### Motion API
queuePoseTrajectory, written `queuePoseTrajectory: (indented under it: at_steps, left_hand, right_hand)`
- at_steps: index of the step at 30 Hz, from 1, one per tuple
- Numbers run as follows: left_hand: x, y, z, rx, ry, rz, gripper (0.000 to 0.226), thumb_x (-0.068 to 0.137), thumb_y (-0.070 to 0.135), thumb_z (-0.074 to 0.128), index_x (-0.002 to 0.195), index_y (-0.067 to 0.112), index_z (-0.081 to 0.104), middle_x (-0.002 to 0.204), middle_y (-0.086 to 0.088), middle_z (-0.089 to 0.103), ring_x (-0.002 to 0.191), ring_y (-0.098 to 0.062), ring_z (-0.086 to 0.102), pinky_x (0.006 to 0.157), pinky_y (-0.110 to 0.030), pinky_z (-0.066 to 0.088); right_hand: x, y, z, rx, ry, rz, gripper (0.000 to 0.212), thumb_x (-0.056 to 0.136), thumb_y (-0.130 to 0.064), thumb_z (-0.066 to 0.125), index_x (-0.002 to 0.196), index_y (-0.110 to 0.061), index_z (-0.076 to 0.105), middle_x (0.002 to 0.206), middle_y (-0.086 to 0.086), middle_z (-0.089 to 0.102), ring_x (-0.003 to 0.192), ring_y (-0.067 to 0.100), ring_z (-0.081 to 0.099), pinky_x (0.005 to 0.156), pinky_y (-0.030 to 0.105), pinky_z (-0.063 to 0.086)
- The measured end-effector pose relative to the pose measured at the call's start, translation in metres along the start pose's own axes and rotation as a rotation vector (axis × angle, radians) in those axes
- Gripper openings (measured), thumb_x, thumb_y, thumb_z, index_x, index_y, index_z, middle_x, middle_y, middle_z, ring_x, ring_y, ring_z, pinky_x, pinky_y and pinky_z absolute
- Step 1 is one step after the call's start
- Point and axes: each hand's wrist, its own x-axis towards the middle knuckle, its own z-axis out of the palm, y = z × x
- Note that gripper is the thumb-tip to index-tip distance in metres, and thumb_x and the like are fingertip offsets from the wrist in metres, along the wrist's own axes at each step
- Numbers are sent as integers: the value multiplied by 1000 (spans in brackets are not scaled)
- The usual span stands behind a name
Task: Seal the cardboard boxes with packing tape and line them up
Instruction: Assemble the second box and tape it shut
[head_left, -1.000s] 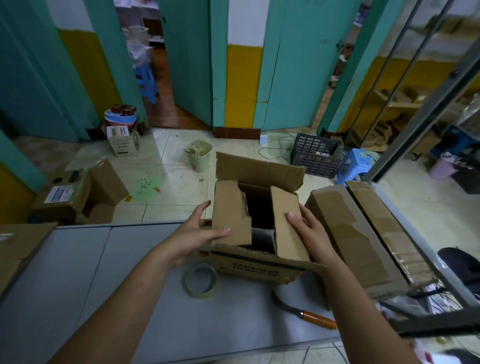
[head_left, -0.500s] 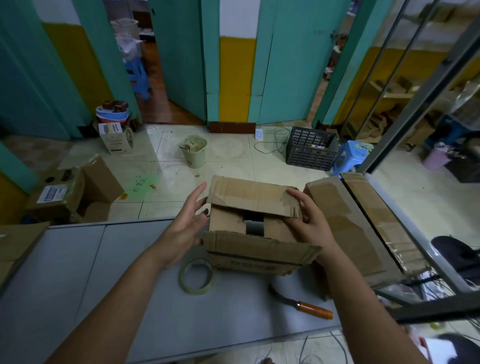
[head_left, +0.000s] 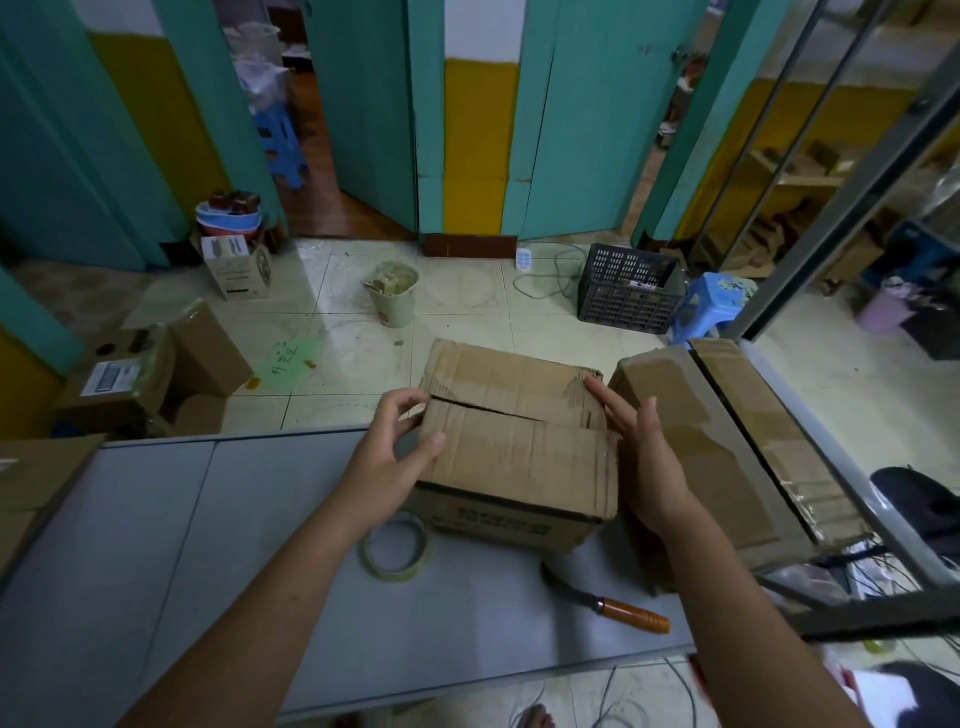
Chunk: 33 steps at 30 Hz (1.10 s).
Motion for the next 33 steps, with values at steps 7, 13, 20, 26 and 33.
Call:
queuePoseTrajectory:
  at_steps: [7, 13, 20, 26, 33]
  left_hand:
    - [16, 3, 14, 57, -19, -59, 67, 111, 26, 53, 164, 52, 21, 166, 21, 30, 153, -8, 33, 125, -37, 30]
    - [24, 14, 20, 62, 66, -32, 55, 111, 25, 53, 161, 41, 37, 158, 12, 49, 144, -10, 49, 118, -46, 46]
    - [28, 15, 31, -68, 269, 108, 47, 100, 15, 74, 138, 26, 49, 135, 23, 61, 128, 1, 61, 93, -14, 53]
    - [55, -8, 27, -79, 289, 75, 42, 86, -11, 79, 113, 9, 53, 132, 8, 63, 112, -6, 73, 89, -25, 61]
    - [38, -71, 39, 249, 252, -82, 35, 78, -9, 85, 91, 3, 55, 90, -18, 66, 85, -40, 68, 79, -60, 57]
  right_hand:
    - [-7, 0, 9, -91, 64, -120, 60, 95, -53, 67, 150, -57, 43, 152, -20, 44, 117, -19, 55, 85, 7, 51]
    - [-8, -4, 15, -119, 147, -200, 58, 99, -47, 65, 153, -50, 44, 154, -21, 46, 131, -9, 52, 97, 12, 51]
    - [-7, -12, 29, -169, 305, -414, 48, 104, -22, 63, 149, -33, 53, 158, -3, 49, 149, 17, 41, 118, 31, 42]
    - [6, 1, 32, -249, 353, -440, 53, 96, 0, 68, 133, -37, 54, 154, 6, 49, 145, 25, 47, 112, 44, 51]
    - [-4, 69, 51, -186, 441, -212, 39, 90, 9, 67, 90, -28, 55, 145, -4, 60, 139, 15, 54, 103, 47, 57]
